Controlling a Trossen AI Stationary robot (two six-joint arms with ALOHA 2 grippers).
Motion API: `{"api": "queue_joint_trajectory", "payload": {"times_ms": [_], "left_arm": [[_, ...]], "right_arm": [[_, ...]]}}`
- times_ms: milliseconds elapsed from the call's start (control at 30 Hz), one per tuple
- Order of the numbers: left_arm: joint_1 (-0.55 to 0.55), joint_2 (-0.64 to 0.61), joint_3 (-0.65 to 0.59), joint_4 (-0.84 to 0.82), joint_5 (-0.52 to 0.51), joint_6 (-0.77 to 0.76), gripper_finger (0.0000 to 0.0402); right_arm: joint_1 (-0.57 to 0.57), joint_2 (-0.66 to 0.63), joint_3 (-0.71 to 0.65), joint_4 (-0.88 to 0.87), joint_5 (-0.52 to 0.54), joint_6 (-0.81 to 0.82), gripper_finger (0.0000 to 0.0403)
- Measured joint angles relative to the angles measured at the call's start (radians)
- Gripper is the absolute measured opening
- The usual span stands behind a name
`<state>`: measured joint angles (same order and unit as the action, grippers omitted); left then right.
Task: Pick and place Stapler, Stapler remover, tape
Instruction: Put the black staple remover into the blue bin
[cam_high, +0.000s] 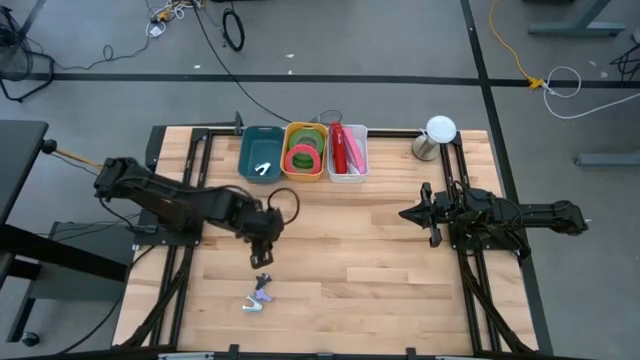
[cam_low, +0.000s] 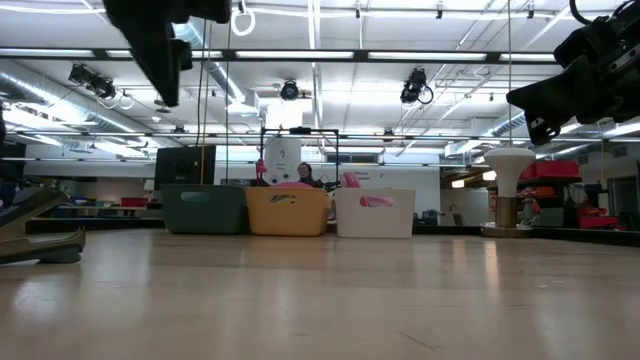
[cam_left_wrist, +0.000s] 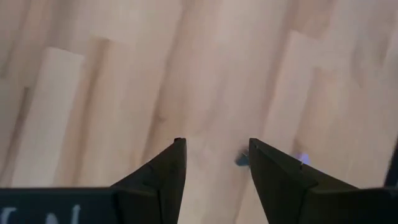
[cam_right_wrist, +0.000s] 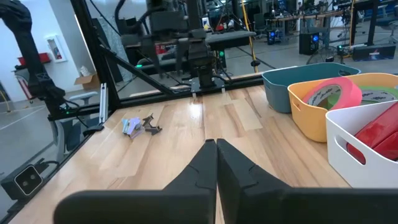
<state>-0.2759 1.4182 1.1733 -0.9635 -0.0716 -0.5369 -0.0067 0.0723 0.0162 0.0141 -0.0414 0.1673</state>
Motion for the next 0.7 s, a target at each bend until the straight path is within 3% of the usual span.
{"api": "queue_joint_trajectory", "payload": {"times_ms": [367, 700], "left_arm": [[-0.192, -0.052, -0.199, 0.216, -0.031, -0.242, 0.0177], [-0.335, -0.05, -0.293, 0.354, -0.113, -0.266, 0.0177]], "right_arm": [[0.0, 0.0, 0.0, 0.0, 0.0, 0.0, 0.0007], [0.0, 0.0, 0.0, 0.0, 0.0, 0.0, 0.0007]]}}
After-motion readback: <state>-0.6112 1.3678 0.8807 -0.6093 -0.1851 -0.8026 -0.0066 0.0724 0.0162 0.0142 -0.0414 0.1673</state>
